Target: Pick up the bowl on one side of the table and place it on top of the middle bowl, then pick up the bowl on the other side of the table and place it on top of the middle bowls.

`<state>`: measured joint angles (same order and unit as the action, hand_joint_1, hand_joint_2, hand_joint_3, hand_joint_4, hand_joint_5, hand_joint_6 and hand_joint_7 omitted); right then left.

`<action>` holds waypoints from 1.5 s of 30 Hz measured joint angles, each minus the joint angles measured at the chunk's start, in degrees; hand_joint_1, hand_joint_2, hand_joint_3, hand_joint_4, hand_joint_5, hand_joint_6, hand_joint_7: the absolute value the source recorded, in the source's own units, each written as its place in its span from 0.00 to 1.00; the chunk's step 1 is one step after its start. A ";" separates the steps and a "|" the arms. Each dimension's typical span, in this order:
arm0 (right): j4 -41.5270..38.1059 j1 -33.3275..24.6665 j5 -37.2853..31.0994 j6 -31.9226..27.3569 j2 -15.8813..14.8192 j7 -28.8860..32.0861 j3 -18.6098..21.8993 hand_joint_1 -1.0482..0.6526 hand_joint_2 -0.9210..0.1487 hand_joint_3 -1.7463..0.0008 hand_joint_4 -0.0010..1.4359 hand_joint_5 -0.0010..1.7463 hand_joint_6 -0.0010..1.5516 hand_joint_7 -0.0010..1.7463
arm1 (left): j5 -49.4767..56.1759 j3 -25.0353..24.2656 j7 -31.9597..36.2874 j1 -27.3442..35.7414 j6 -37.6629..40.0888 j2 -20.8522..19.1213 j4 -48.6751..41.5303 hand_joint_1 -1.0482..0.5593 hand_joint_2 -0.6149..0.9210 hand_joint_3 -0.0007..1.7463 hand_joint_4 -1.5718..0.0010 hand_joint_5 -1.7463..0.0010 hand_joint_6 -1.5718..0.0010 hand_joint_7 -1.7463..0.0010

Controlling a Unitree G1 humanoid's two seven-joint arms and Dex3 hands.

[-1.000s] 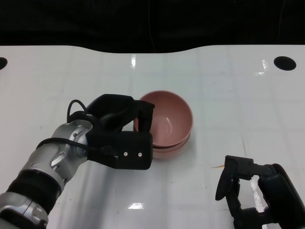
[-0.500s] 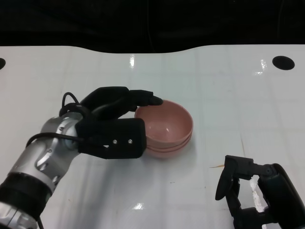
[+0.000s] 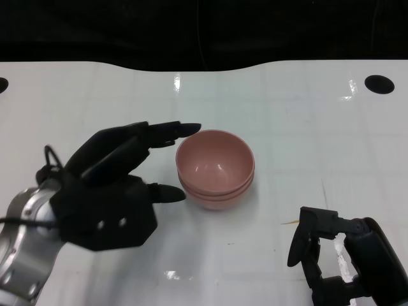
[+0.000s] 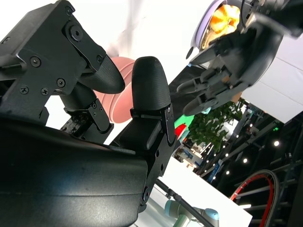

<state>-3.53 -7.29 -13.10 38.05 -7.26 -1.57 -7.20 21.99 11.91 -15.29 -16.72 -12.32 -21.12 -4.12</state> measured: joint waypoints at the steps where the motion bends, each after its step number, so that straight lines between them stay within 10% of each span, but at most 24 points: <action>1: -0.05 -0.01 0.00 0.01 0.00 0.00 0.03 0.60 0.69 0.03 0.68 1.00 0.55 0.84 | -0.33 -0.67 0.86 1.48 -0.93 0.09 0.74 0.29 1.00 0.13 0.93 0.60 0.78 1.00; 11: -0.26 -0.14 0.05 0.08 0.00 -0.10 -0.04 0.59 0.69 0.04 0.67 1.00 0.55 0.85 | -2.31 -5.48 8.24 12.74 -10.77 1.17 3.93 0.35 1.00 0.13 0.99 0.50 0.77 0.99; 25: -0.89 -0.08 0.24 0.15 0.10 -0.56 -0.22 0.60 0.69 0.04 0.67 1.00 0.55 0.85 | -17.29 -9.43 11.74 27.24 -19.31 10.01 7.77 0.59 1.00 0.20 0.65 0.39 0.49 0.87; 33: -0.82 0.12 0.25 0.13 0.08 -0.70 -0.15 0.59 0.69 0.04 0.67 1.00 0.55 0.85 | -25.18 -9.81 11.67 34.50 -17.64 15.34 12.23 0.62 0.75 0.65 0.48 0.25 0.45 0.49; 39: -1.05 0.12 0.36 0.13 0.07 -0.96 -0.11 0.59 0.69 0.04 0.67 1.00 0.55 0.85 | -28.35 -9.84 11.66 36.26 -12.04 18.17 13.40 0.60 0.69 0.80 0.48 0.02 0.52 0.12; 45: -2.22 0.18 0.61 0.16 0.08 -0.97 0.01 0.59 0.69 0.04 0.67 1.00 0.55 0.85 | -31.39 -10.09 11.43 36.02 -7.36 20.08 13.37 0.58 0.63 0.82 0.46 0.00 0.53 0.03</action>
<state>-5.75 -7.11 -12.49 38.21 -7.17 -2.54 -7.20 -9.40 1.81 -3.86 19.30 -19.68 -1.04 9.25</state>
